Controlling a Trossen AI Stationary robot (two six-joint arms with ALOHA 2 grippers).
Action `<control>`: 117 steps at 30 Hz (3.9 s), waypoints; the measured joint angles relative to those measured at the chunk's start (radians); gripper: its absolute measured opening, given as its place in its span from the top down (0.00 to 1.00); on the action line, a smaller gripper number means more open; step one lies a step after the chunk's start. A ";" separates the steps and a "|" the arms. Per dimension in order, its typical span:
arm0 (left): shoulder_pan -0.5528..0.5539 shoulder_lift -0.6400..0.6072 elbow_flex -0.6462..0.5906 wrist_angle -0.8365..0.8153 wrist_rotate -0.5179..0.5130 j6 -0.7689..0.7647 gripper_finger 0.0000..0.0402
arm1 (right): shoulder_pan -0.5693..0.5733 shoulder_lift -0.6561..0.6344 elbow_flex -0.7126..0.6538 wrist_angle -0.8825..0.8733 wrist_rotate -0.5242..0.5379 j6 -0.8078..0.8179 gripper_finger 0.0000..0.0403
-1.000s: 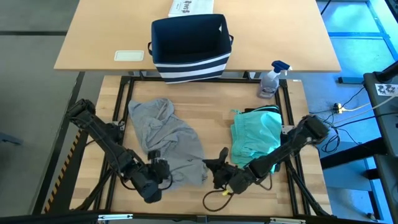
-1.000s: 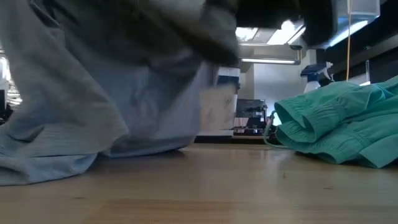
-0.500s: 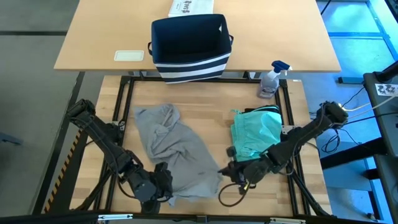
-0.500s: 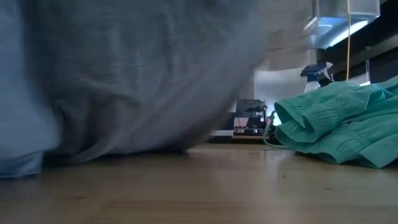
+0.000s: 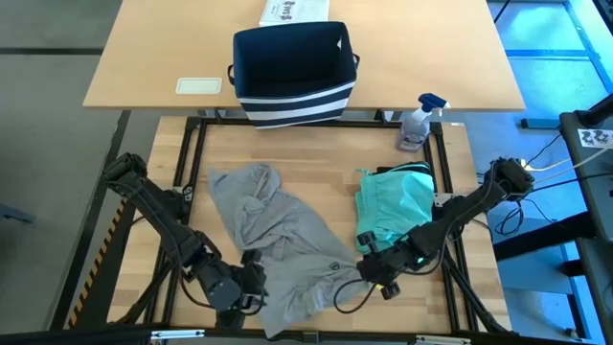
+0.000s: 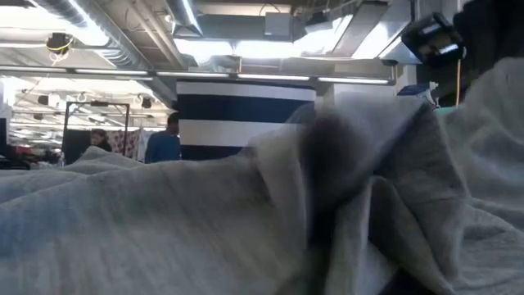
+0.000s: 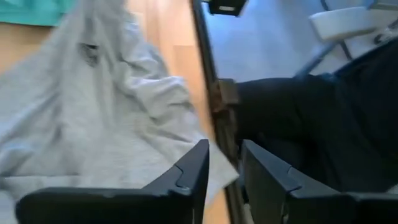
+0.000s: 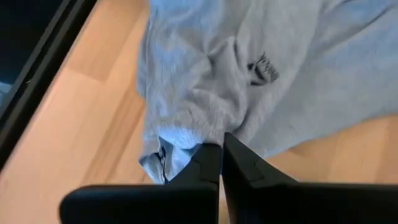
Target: Fold Laundry from Bin
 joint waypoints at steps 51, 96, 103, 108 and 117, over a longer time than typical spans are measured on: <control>0.943 -0.395 -0.859 0.048 0.183 0.084 0.77 | -0.618 0.127 0.067 0.400 -0.287 -0.468 0.65; 0.719 -0.462 -0.560 -0.845 -0.146 -0.596 1.00 | -0.848 0.387 0.142 0.739 -0.356 -0.559 0.65; 0.695 -0.451 -0.560 -0.960 -0.134 -0.713 1.00 | -0.860 0.387 0.142 0.740 -0.357 -0.590 0.65; 0.696 -0.451 -0.560 -0.978 -0.171 -0.741 1.00 | -0.859 0.387 0.142 0.737 -0.357 -0.591 0.65; 0.697 -0.451 -0.558 -0.840 -0.220 -0.602 0.96 | -0.859 0.386 0.142 0.737 -0.357 -0.598 0.65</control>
